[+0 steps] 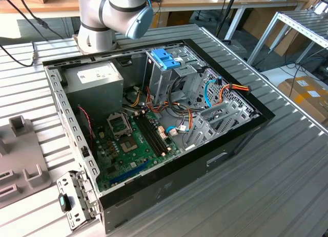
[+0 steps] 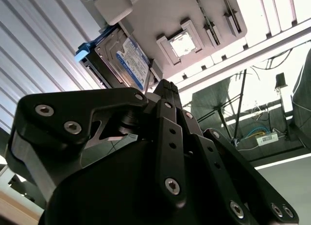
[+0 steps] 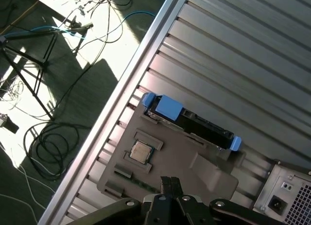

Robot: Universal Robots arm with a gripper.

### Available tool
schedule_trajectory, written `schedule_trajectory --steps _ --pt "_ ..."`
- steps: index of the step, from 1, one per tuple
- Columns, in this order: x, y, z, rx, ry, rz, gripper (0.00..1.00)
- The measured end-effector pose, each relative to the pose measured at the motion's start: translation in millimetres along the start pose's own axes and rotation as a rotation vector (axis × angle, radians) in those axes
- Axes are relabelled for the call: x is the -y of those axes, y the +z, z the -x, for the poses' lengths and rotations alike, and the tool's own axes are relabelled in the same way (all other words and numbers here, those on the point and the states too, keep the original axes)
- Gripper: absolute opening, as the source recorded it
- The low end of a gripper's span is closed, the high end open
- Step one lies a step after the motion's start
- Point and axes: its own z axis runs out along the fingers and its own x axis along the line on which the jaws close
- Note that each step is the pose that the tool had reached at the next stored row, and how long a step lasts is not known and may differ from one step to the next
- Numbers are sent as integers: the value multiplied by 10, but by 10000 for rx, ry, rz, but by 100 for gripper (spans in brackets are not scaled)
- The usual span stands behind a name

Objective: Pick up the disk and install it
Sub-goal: 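Pick up the disk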

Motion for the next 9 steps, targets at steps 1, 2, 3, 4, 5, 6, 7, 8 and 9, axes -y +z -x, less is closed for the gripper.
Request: schedule_trajectory --steps 1,2,3,4,5,6,7,8,9 --pt "0 0 0 -1 -28 1 11" --pt "0 0 0 -2 -48 1 11" --pt "0 0 0 -3 -69 2 11" --pt "0 0 0 -4 -89 2 11" --pt "0 0 0 -5 -115 3 11" --pt "0 0 0 -6 -135 3 11" --pt "0 0 0 -7 -165 4 11" --pt "0 0 0 -8 -185 5 11" --pt "0 0 0 -9 -204 5 11"
